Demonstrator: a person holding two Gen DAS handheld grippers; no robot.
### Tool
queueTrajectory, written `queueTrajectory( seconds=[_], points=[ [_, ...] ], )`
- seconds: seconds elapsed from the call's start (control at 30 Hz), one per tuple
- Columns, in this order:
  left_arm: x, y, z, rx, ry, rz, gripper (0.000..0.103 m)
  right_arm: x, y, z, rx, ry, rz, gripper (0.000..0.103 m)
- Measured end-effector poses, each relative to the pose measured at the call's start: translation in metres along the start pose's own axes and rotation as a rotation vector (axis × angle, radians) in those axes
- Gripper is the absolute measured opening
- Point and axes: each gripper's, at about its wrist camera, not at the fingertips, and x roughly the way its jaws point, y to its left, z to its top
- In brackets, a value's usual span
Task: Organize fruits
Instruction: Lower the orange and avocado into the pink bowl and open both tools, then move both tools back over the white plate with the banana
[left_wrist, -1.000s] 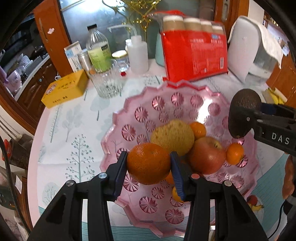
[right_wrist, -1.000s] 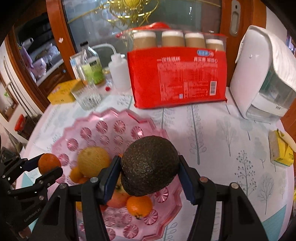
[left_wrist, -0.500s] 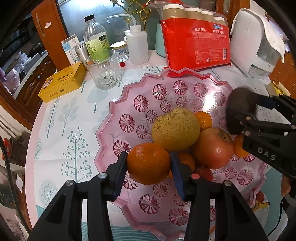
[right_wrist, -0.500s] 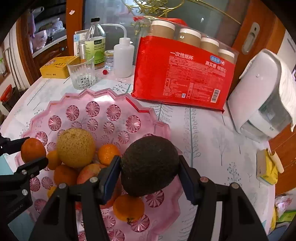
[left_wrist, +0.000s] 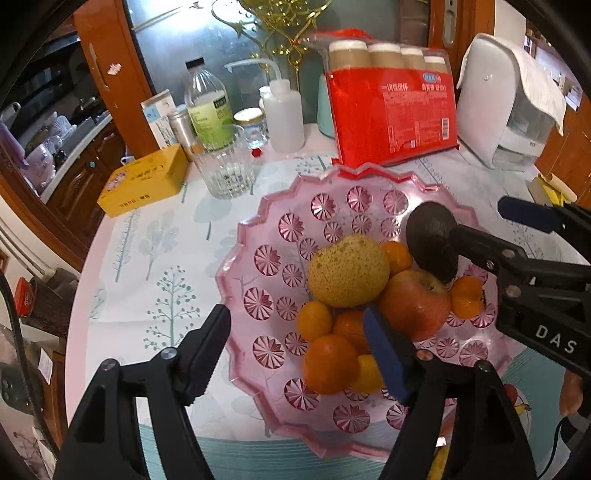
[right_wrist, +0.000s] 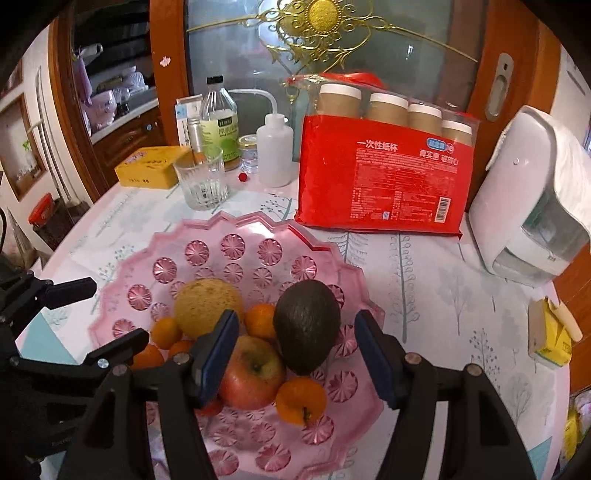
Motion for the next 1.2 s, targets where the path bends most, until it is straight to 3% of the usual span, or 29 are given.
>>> queueTrajectory(
  seconds=[0.57,0.93,1.2],
  points=[
    [-0.075,-0.026,-0.016,0.009,-0.07,0.046,0.078,-0.076,-0.026,-0.027,0.05,-0.037,0.003,0.066],
    [-0.112,-0.06,-0.034,0.019,-0.1,0.027,0.079,-0.118,-0.055,-0.061,0.072,-0.034,-0.011,0.066],
    [-0.122,-0.084,-0.055,0.028,-0.098,0.004,0.079,-0.122,-0.083,-0.097,0.122,0.017,-0.067,0.066]
  ],
)
